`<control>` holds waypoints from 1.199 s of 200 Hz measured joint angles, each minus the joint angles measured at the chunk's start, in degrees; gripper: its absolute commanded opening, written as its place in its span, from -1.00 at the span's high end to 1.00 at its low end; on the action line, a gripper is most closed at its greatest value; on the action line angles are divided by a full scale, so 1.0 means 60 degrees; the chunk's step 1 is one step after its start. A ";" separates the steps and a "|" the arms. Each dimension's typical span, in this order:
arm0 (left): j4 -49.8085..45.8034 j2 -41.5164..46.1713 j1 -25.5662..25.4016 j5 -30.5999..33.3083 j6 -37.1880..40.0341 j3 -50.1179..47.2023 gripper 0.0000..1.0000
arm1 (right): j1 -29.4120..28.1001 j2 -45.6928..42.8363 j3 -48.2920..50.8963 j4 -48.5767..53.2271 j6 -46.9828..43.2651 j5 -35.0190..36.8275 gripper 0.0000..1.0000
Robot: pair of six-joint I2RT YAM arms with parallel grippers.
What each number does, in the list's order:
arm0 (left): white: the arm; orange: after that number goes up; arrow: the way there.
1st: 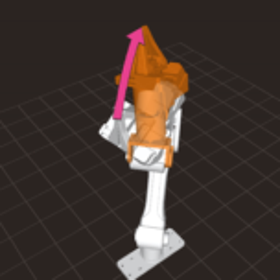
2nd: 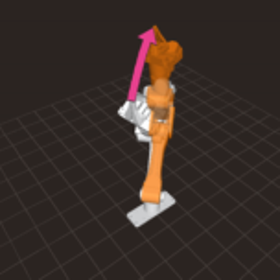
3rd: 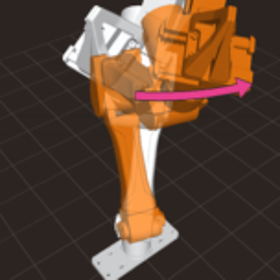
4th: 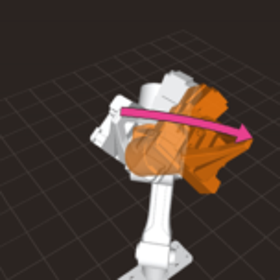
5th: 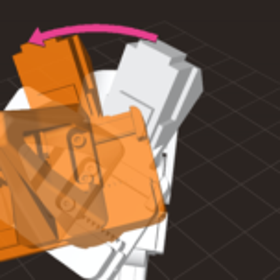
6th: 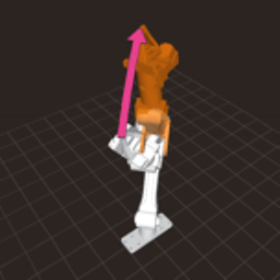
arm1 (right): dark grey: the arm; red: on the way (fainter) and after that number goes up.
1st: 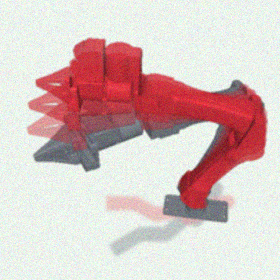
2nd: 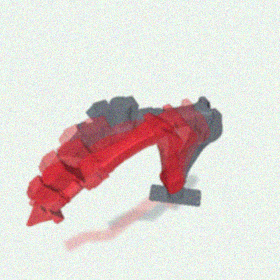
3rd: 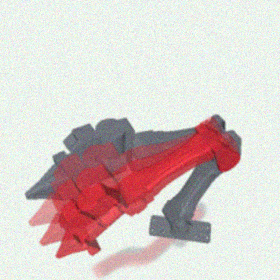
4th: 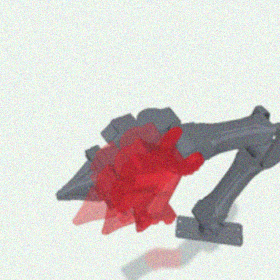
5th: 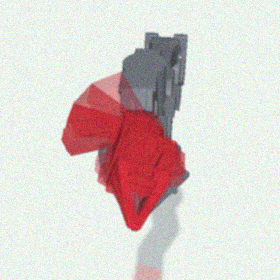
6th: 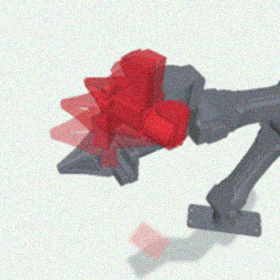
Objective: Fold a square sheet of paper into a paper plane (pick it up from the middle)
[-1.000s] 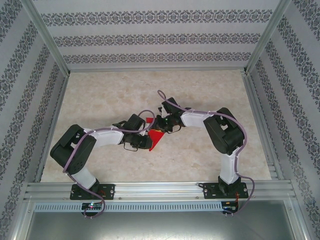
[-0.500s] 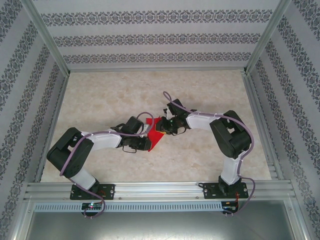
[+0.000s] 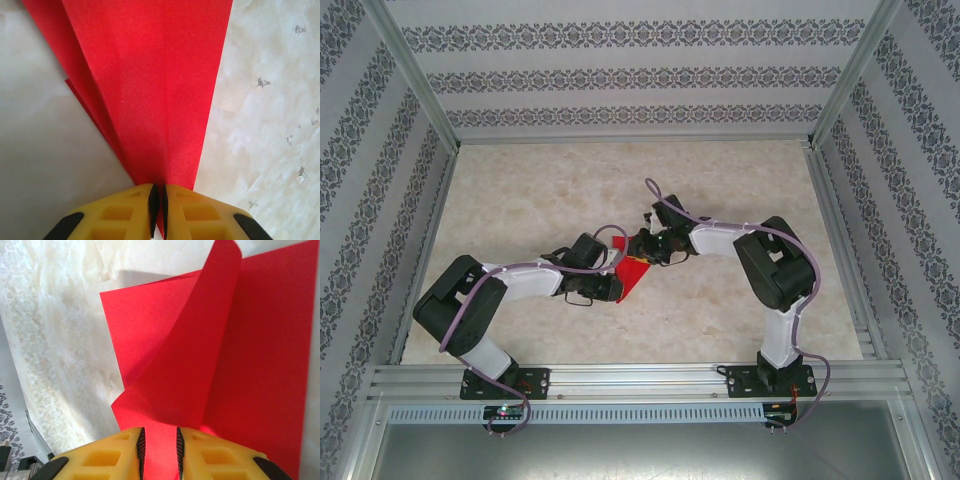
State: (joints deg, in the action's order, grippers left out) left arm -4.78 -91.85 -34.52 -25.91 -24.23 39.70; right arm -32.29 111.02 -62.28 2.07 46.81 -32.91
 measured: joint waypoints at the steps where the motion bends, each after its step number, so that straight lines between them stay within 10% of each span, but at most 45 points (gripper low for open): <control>1: 0.0000 0.0000 0.0000 0.0000 0.0000 0.0000 0.65 | -0.0004 0.0007 0.0000 -0.0004 0.0000 -0.0004 0.50; 132: 0.0018 0.0018 0.0004 -0.0066 0.0073 0.0000 0.62 | -0.0208 0.0747 -0.0368 -0.0557 0.0423 -0.0251 0.52; 240: -0.1370 0.1297 0.0171 0.0135 -0.0117 0.0769 0.19 | -0.0288 0.0838 -0.0586 -0.0233 0.0098 -0.0168 0.55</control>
State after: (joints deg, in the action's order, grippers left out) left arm -12.99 -84.07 -33.50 -25.10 -24.93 44.31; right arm -34.02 116.05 -65.80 0.67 47.40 -33.91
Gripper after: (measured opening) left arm 0.393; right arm 0.225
